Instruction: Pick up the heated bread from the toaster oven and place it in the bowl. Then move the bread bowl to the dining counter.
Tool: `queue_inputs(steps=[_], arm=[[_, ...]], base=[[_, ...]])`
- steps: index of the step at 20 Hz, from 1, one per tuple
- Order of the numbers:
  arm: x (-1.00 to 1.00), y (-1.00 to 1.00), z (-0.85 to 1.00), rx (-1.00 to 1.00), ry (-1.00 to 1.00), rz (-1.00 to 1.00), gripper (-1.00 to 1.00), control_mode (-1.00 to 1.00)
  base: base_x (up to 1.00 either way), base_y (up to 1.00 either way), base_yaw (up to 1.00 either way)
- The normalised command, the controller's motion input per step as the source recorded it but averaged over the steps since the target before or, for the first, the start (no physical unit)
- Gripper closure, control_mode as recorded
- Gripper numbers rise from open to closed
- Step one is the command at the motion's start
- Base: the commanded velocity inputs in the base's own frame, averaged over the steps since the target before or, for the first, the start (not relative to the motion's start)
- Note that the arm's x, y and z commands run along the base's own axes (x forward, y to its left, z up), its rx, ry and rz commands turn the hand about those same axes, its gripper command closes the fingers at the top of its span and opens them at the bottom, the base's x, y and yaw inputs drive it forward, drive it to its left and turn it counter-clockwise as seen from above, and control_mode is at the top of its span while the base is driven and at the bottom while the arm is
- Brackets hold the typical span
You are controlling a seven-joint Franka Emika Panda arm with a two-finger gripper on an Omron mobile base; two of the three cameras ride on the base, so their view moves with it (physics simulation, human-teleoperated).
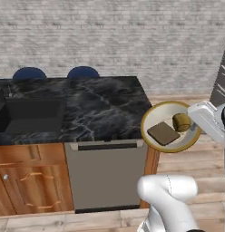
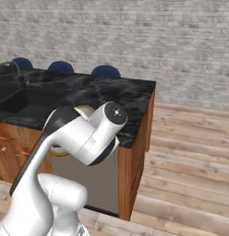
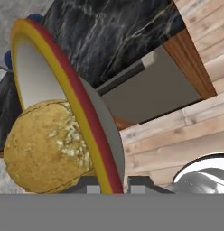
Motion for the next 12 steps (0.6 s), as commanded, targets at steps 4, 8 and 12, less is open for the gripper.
queue_inputs(steps=[4, 8, 12], arm=[[0.0, 0.0, 0.0, 0.0, 0.0, 0.0, 1.0, 1.0], [0.0, 0.0, 0.0, 0.0, 0.0, 0.0, 1.0, 1.0], [0.27, -0.06, 0.0, 0.0, 0.0, 0.02, 1.0, -1.0]], base=[[0.76, 0.94, -0.13], [0.77, 0.46, -0.12], [0.23, 0.0, -0.01]])
